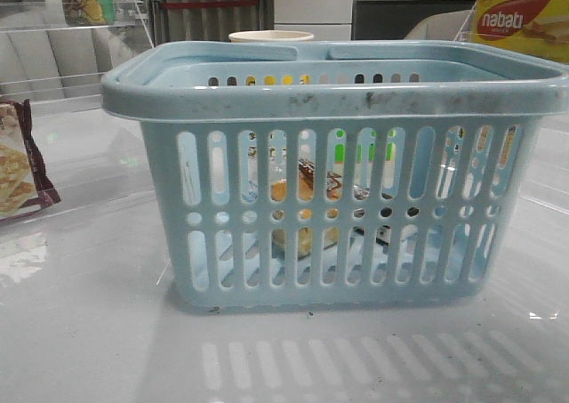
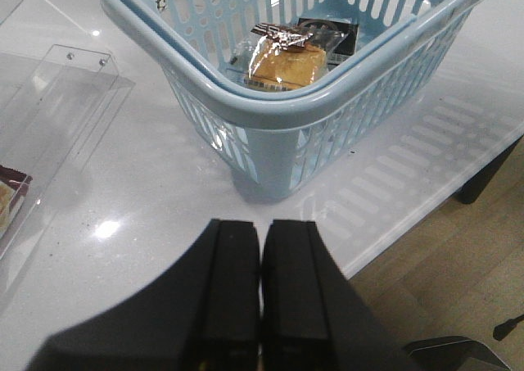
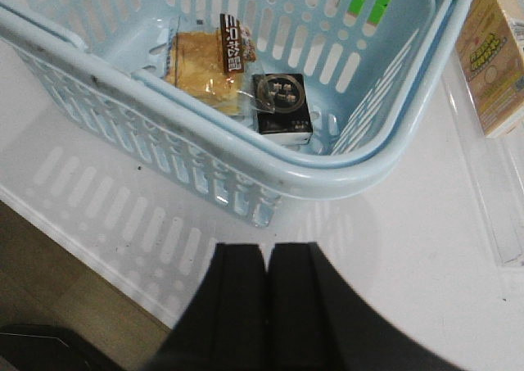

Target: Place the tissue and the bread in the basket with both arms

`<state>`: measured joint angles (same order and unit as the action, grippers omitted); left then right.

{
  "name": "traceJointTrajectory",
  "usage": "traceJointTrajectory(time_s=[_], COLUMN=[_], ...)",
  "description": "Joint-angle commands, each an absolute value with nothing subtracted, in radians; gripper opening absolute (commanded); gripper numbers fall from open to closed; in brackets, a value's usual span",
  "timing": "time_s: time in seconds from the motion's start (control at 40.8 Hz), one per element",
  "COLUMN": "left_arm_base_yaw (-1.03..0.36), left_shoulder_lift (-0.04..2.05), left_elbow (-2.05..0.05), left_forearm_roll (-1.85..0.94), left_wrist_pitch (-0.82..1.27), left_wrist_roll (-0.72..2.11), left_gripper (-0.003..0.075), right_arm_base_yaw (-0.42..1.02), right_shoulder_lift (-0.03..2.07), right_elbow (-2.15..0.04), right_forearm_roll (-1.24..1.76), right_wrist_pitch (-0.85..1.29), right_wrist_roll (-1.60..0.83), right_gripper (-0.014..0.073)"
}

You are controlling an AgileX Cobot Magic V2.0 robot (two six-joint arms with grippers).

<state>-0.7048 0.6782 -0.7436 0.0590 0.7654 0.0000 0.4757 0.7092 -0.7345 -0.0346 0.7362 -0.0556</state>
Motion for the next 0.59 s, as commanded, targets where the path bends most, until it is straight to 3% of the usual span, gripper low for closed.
traceJointTrajectory(time_s=[0.0, 0.564], left_arm_base_yaw=[-0.711, -0.711], left_shoulder_lift=[0.677, 0.677], left_elbow=[-0.771, -0.771], left_forearm_roll=[0.062, 0.062], left_wrist_pitch=[0.688, 0.688], left_wrist_roll=[0.0, -0.005], left_gripper=[0.0091, 0.0091], right_arm_base_yaw=[0.476, 0.476], right_shoulder_lift=[0.705, 0.705], right_elbow=[-0.762, -0.762], right_forearm_roll=[-0.047, -0.047], right_wrist_pitch=[0.677, 0.683], right_wrist_roll=[-0.063, -0.063], right_gripper=[0.0058, 0.0057])
